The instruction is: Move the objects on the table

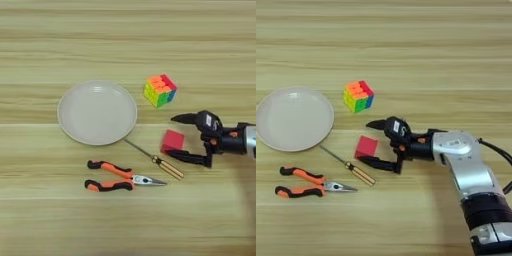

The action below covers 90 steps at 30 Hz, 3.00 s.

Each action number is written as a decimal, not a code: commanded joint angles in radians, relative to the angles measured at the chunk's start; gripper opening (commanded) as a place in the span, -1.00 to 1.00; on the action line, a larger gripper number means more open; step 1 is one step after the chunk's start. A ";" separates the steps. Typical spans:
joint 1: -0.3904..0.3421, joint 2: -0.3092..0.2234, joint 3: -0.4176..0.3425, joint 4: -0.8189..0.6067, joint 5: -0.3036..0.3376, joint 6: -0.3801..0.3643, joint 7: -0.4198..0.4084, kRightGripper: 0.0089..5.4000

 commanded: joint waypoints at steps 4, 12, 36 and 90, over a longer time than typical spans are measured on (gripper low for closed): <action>-0.073 -0.015 -0.065 -0.116 0.077 0.027 -0.046 0.99; -0.074 -0.007 -0.098 -0.212 0.152 0.087 -0.058 0.99; -0.185 0.116 -0.116 -0.217 0.171 0.182 -0.245 0.99; -0.226 0.275 -0.003 -0.060 0.025 0.310 -0.463 0.99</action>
